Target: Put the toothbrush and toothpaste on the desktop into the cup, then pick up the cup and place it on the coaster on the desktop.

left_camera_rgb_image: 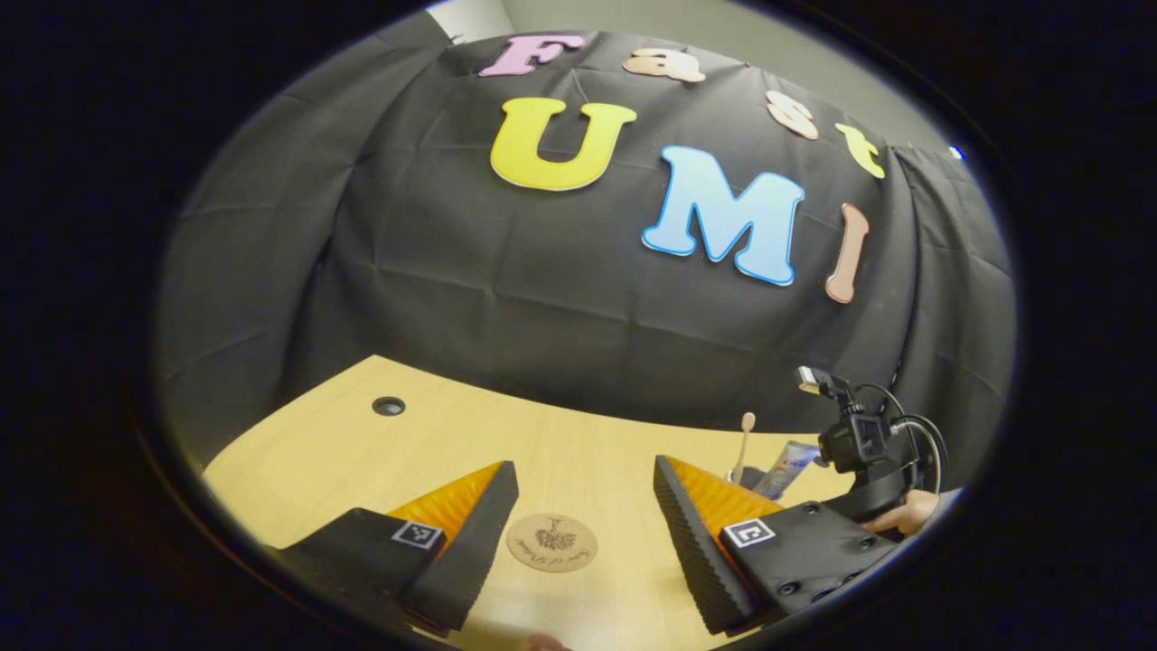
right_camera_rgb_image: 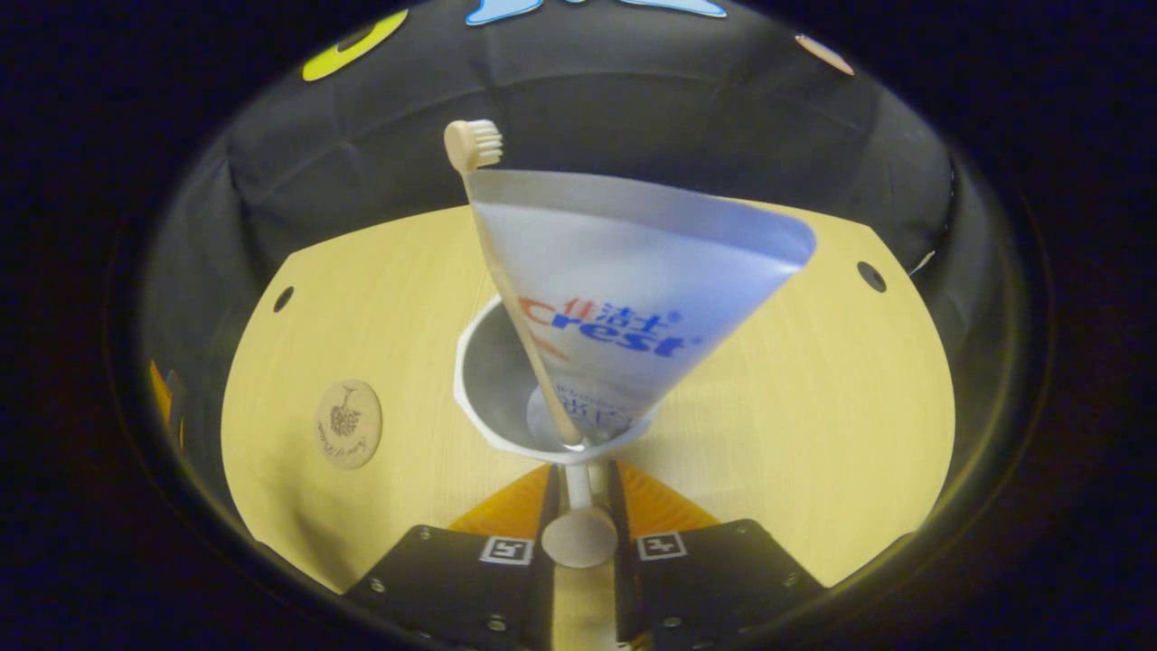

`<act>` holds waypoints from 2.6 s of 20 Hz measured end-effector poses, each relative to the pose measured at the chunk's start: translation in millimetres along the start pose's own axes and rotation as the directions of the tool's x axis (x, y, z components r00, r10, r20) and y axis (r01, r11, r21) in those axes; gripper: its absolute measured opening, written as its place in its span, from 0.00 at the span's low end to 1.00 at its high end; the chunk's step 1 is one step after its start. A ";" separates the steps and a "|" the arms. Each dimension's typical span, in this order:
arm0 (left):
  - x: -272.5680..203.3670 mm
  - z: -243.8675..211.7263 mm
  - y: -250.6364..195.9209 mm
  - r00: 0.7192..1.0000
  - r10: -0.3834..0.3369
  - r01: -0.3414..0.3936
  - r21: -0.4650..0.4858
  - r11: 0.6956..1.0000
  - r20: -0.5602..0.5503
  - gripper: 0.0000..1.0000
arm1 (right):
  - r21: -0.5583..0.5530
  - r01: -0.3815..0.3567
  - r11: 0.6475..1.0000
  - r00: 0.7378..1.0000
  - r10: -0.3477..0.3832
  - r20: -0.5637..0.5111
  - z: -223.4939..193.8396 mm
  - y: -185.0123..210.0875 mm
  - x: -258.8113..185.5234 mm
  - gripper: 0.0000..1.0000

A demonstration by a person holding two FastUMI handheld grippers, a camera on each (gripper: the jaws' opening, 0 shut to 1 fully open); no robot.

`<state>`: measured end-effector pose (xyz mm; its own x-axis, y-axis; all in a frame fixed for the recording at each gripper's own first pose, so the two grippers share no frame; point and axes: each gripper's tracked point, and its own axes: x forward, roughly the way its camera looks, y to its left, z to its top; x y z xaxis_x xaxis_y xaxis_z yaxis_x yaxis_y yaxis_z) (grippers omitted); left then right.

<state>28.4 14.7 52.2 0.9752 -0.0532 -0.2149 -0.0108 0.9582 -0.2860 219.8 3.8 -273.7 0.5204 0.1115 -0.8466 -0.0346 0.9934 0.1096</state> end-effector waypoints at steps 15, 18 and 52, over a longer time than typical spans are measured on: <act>-14.2 -2.1 30.6 0.999 0.039 -0.039 -0.043 0.998 -0.006 0.93 | -0.110 -0.022 0.994 0.996 0.031 0.081 7.1 19.8 -21.6 0.21; -27.6 1.1 44.9 0.999 0.055 -0.055 -0.044 0.998 -0.001 0.96 | -0.138 -0.044 0.989 0.995 0.055 0.078 10.5 38.0 -34.7 0.25; -116.7 17.8 163.4 0.981 0.195 -0.193 -0.086 0.978 0.019 0.93 | -0.303 -0.117 0.946 0.988 0.142 0.060 -7.1 198.5 -38.6 0.79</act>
<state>-83.2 182.5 47.2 0.9584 0.1399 -0.2487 -0.2173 0.9226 -0.3186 186.8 196.9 -223.0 0.5607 0.2493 -0.7896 -0.3526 0.9347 0.0448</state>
